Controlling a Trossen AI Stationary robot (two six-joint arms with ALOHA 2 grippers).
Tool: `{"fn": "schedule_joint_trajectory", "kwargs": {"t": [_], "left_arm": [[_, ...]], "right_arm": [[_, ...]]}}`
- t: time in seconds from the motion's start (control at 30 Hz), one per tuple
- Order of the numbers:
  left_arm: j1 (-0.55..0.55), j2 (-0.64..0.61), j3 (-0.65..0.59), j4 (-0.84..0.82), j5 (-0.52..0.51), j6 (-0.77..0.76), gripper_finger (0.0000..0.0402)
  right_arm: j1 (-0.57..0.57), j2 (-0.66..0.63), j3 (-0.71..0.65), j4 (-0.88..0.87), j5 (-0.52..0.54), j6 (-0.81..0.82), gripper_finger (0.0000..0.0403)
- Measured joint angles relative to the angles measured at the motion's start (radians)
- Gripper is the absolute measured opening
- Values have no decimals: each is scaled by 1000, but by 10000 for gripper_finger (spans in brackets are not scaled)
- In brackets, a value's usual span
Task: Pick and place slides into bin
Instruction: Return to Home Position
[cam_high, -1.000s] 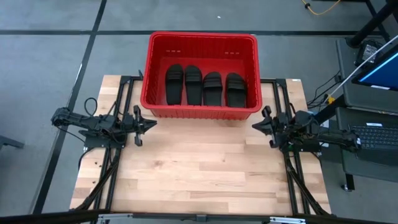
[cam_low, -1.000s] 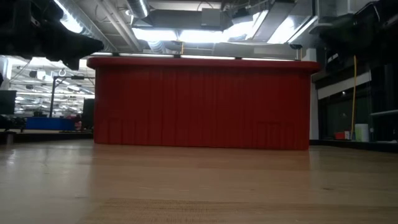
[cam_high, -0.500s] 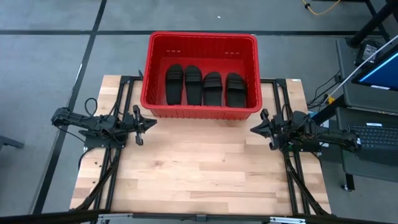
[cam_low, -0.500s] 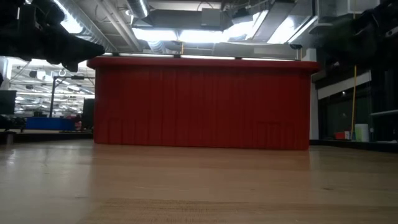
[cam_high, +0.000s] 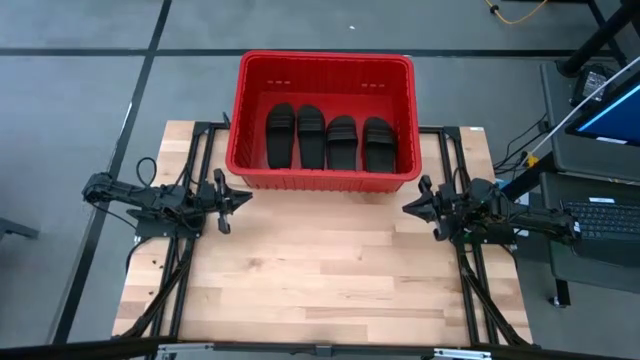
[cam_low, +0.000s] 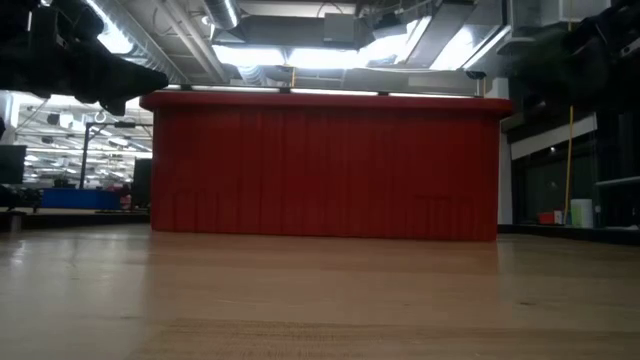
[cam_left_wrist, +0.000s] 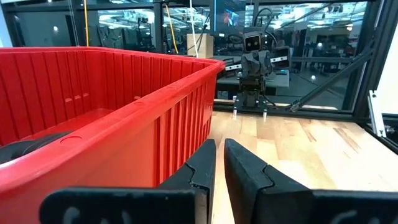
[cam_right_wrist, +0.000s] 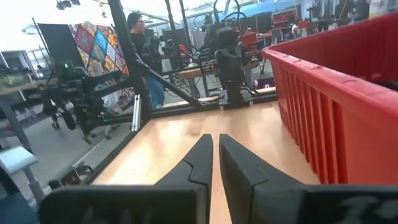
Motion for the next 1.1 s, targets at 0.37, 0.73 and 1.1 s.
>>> {"fn": "schedule_joint_trajectory", "kwargs": {"t": [0.37,0.73,1.1], "left_arm": [[0,0,0,0,0,0,31],[0,0,0,1,0,0,28],[0,0,0,1,0,0,31]], "right_arm": [[110,-6,0,0,3,-178,32],[124,-6,0,0,1,-162,32],[124,-6,0,0,1,-179,32]]}}
